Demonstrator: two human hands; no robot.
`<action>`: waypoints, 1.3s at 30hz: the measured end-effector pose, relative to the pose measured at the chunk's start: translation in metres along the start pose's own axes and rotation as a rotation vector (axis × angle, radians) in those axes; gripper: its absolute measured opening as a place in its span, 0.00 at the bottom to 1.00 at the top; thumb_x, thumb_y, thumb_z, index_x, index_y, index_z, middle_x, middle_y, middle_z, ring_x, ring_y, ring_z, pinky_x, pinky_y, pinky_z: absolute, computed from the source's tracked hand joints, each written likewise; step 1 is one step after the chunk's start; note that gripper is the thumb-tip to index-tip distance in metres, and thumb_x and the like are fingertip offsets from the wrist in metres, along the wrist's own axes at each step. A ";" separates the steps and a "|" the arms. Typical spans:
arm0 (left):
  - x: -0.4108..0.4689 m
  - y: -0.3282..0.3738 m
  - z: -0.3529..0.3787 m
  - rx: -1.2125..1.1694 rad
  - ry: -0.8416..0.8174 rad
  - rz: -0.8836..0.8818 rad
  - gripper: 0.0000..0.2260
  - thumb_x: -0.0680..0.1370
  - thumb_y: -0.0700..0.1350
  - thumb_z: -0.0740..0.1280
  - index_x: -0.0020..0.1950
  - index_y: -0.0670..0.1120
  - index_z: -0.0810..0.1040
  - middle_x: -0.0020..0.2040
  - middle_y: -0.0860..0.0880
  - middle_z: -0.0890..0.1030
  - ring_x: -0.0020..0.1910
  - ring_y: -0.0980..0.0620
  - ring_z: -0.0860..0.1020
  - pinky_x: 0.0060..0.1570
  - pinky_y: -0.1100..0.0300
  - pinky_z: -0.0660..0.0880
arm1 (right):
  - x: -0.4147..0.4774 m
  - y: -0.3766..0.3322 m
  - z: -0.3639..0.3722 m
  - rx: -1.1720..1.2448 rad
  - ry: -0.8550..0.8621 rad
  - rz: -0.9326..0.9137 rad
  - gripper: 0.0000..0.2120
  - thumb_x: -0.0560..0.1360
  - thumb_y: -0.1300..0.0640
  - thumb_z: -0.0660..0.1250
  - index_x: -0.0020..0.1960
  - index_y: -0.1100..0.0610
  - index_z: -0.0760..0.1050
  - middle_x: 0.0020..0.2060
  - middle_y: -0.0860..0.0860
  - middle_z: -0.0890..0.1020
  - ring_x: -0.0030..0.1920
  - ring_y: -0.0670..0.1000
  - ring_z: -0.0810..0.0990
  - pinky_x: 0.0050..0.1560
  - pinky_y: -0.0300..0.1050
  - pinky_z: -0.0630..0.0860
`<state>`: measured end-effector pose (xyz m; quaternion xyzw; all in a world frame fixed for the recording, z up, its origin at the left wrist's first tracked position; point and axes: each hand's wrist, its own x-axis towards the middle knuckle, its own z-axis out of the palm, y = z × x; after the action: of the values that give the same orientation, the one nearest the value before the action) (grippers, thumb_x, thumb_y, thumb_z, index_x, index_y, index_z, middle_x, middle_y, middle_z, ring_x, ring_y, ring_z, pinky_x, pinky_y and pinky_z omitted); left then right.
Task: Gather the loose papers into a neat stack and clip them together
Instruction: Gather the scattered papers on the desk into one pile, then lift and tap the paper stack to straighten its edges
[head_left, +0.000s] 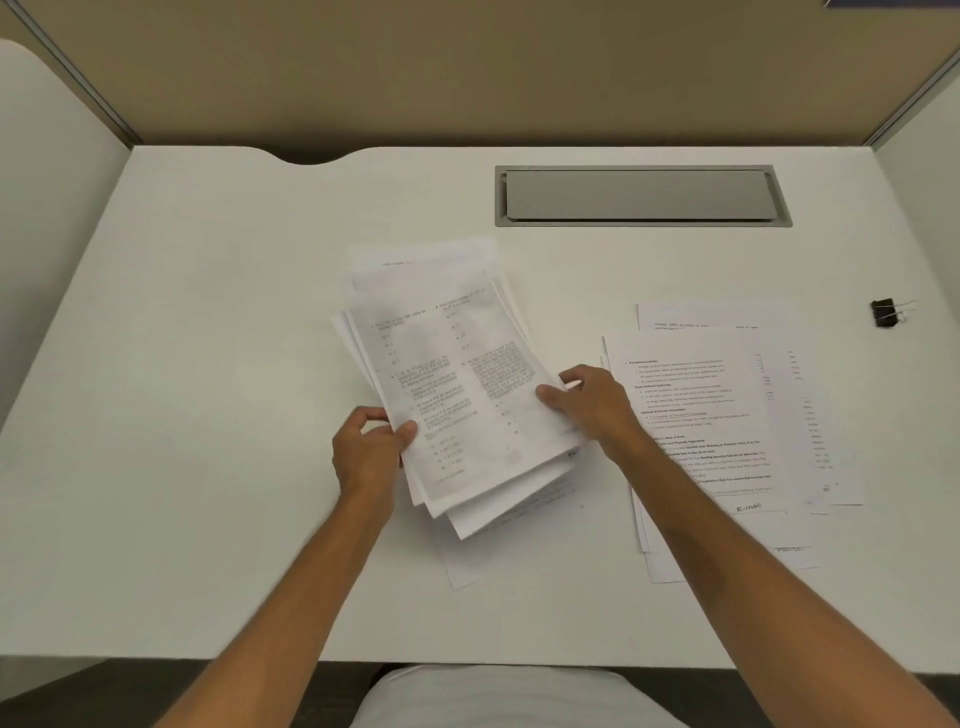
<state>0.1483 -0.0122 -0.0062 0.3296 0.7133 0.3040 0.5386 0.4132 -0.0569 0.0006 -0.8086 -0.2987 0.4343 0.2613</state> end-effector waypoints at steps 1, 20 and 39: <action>-0.006 -0.007 0.000 0.012 -0.002 -0.011 0.11 0.72 0.34 0.76 0.44 0.46 0.77 0.39 0.48 0.88 0.42 0.44 0.86 0.46 0.45 0.84 | -0.003 0.003 0.000 -0.053 -0.005 0.017 0.26 0.72 0.44 0.75 0.64 0.57 0.76 0.56 0.53 0.83 0.48 0.51 0.82 0.44 0.42 0.75; -0.023 -0.025 0.005 0.095 -0.009 -0.209 0.14 0.72 0.36 0.75 0.57 0.42 0.80 0.53 0.43 0.84 0.50 0.39 0.83 0.54 0.42 0.82 | -0.029 0.008 0.028 -0.343 0.160 0.146 0.19 0.71 0.48 0.75 0.56 0.55 0.76 0.48 0.52 0.81 0.44 0.54 0.78 0.39 0.43 0.69; -0.018 -0.029 0.012 0.108 -0.135 0.016 0.17 0.81 0.35 0.64 0.66 0.53 0.73 0.57 0.52 0.80 0.48 0.54 0.80 0.47 0.56 0.79 | -0.026 0.015 0.017 -0.031 0.064 0.141 0.13 0.71 0.57 0.74 0.53 0.58 0.76 0.50 0.55 0.82 0.49 0.57 0.81 0.52 0.49 0.79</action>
<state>0.1592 -0.0431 -0.0219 0.3835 0.6882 0.2464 0.5644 0.3909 -0.0832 -0.0037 -0.8451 -0.2391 0.4208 0.2271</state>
